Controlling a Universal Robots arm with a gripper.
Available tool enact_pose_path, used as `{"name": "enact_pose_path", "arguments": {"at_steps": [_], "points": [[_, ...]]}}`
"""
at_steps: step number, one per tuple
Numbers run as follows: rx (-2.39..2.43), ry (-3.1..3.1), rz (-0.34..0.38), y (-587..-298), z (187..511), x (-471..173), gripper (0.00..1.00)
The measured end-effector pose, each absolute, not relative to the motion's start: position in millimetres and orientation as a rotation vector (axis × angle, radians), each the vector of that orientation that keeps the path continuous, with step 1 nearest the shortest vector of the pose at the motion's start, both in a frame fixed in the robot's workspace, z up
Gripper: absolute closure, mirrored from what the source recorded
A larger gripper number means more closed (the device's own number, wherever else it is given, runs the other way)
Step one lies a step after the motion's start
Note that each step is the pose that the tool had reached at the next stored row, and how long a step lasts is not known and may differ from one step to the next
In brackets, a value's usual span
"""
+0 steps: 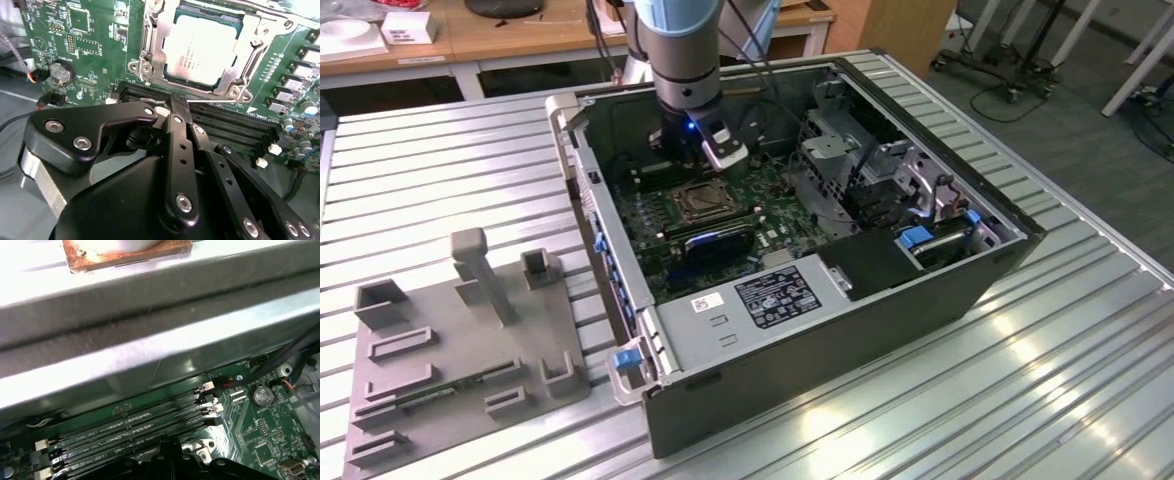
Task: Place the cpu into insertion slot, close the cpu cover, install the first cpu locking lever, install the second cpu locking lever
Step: 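Install the first cpu locking lever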
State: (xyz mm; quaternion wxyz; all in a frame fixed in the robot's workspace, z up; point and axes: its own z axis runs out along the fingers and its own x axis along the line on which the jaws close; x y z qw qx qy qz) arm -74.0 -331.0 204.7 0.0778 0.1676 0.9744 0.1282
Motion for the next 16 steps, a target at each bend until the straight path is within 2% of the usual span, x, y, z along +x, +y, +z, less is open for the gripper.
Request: {"name": "enact_pose_path", "arguments": {"at_steps": [16], "points": [[0.501,2.916,0.386,-324.4,206.7,-74.3,0.89]]}}
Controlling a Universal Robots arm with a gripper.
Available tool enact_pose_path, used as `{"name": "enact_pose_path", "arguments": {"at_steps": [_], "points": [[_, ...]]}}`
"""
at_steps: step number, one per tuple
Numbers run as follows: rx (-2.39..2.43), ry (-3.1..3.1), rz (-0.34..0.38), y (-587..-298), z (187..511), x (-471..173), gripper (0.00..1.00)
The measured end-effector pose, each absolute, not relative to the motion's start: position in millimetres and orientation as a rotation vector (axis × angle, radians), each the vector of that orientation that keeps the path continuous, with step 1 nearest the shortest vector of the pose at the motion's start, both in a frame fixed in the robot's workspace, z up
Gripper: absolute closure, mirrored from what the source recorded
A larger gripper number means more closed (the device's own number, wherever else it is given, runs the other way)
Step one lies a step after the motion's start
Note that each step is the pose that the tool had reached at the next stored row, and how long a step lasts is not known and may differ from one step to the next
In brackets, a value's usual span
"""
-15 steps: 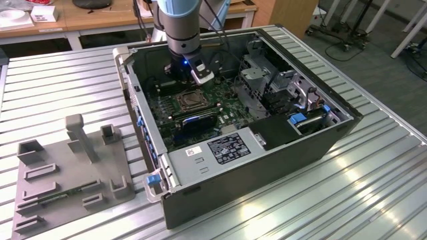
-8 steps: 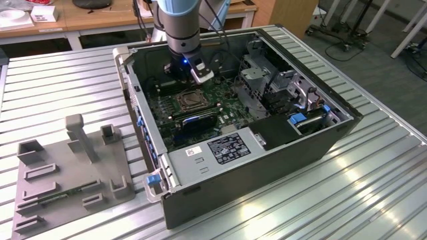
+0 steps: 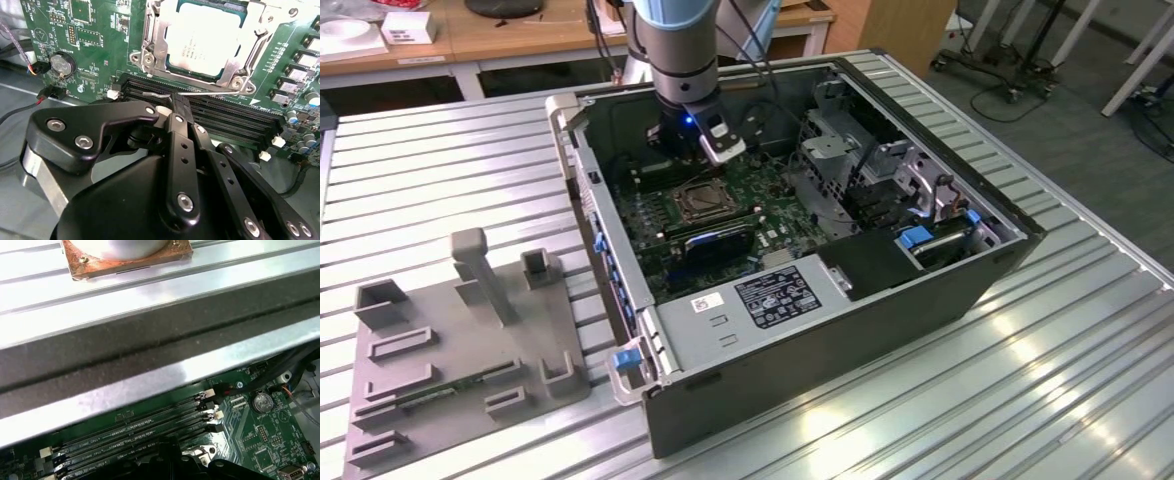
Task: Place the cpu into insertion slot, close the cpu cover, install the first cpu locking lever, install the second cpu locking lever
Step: 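Install the first cpu locking lever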
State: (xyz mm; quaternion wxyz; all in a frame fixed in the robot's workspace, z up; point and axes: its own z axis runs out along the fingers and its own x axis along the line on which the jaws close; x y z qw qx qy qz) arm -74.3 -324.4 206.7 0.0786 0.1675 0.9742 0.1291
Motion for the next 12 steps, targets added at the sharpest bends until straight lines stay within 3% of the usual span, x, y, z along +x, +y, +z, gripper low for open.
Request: {"name": "enact_pose_path", "arguments": {"at_steps": [12], "points": [[0.501,2.915,0.387,-323.7,205.5,-74.3,0.89]]}}
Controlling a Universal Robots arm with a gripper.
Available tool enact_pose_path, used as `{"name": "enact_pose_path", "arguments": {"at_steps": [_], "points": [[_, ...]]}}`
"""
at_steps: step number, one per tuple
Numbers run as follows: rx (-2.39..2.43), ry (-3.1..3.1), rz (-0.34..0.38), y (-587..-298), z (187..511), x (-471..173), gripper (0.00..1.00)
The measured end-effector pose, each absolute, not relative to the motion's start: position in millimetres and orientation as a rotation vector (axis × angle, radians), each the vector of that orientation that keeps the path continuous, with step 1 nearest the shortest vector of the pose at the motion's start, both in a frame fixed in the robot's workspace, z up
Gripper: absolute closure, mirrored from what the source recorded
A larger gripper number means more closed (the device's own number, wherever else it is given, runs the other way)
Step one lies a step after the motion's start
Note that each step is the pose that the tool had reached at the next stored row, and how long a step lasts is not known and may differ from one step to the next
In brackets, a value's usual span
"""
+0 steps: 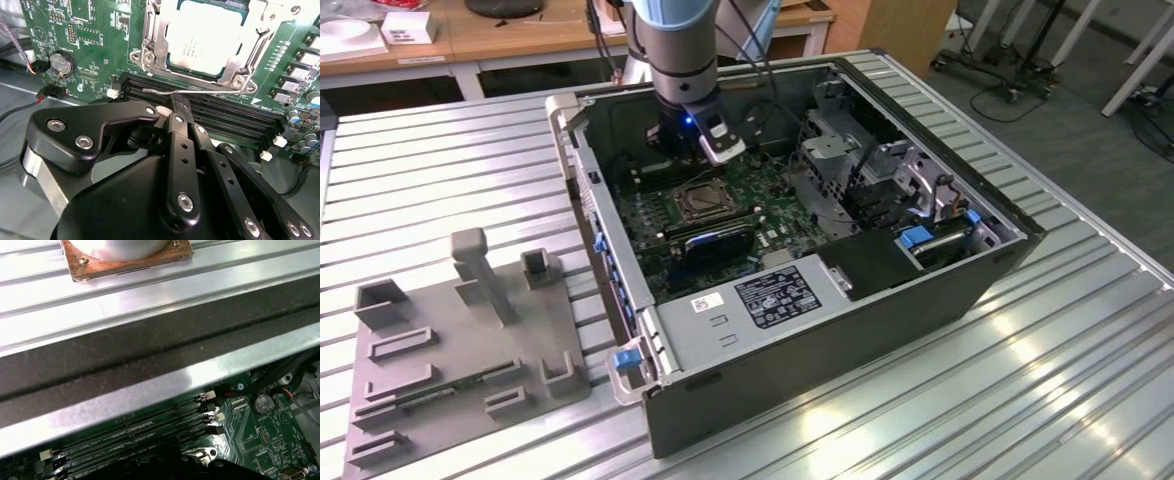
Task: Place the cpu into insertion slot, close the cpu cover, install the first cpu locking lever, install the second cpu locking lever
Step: 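Install the first cpu locking lever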
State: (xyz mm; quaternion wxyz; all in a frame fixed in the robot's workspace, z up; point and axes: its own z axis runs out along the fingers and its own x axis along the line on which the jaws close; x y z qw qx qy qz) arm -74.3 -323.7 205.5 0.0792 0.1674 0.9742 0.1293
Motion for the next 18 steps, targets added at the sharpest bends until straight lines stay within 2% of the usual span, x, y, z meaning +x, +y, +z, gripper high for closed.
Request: {"name": "enact_pose_path", "arguments": {"at_steps": [18], "points": [[0.501,2.914,0.387,-326.7,196.5,-74.3,0.89]]}}
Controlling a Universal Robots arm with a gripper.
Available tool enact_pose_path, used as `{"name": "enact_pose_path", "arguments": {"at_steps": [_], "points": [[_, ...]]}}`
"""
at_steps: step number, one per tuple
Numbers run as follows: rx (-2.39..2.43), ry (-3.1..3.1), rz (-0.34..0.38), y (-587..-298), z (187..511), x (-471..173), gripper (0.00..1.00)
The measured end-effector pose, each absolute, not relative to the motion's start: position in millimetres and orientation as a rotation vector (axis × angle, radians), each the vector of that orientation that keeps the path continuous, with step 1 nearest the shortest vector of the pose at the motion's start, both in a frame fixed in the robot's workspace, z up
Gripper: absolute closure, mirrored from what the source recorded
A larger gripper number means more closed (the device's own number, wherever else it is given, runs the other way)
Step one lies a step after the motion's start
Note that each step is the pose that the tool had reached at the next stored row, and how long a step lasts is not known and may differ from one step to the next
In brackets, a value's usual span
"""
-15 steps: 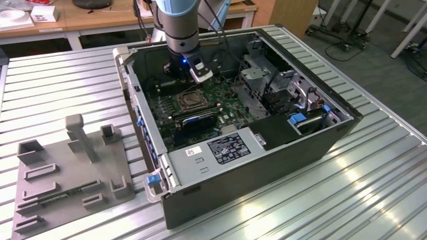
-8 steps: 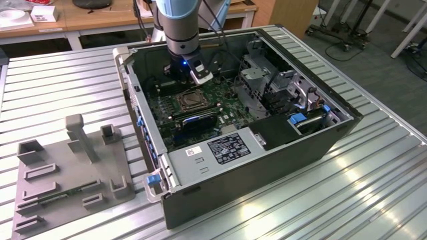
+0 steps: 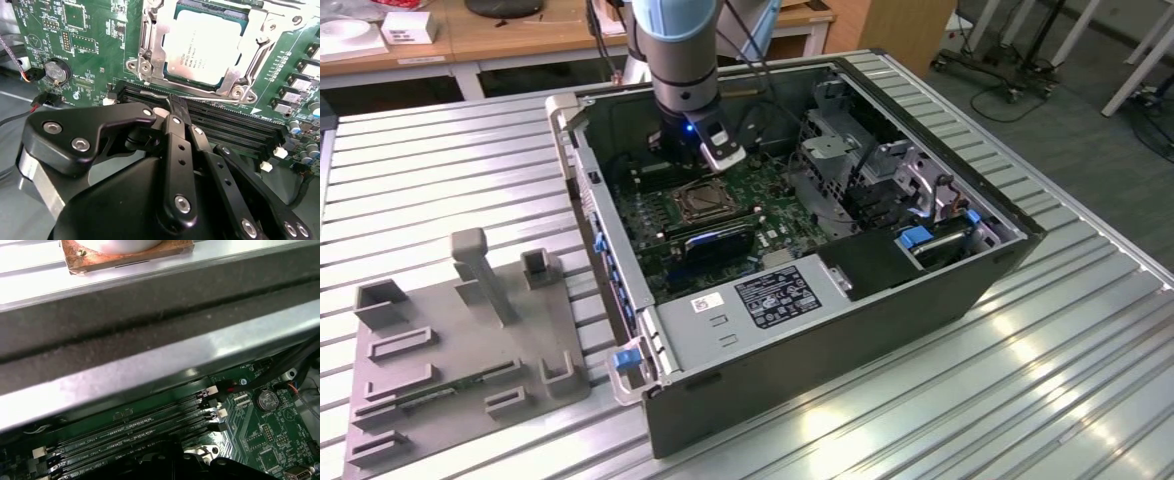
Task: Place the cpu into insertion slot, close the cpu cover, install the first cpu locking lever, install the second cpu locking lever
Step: 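Install the first cpu locking lever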
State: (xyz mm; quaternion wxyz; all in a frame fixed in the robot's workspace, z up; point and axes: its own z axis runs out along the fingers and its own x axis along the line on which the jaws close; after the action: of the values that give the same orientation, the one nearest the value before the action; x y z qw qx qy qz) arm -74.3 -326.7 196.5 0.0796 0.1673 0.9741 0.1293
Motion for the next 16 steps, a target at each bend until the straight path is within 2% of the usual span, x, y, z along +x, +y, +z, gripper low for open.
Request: {"name": "enact_pose_path", "arguments": {"at_steps": [16], "points": [[0.501,2.914,0.387,-326.6,189.9,-74.4,0.89]]}}
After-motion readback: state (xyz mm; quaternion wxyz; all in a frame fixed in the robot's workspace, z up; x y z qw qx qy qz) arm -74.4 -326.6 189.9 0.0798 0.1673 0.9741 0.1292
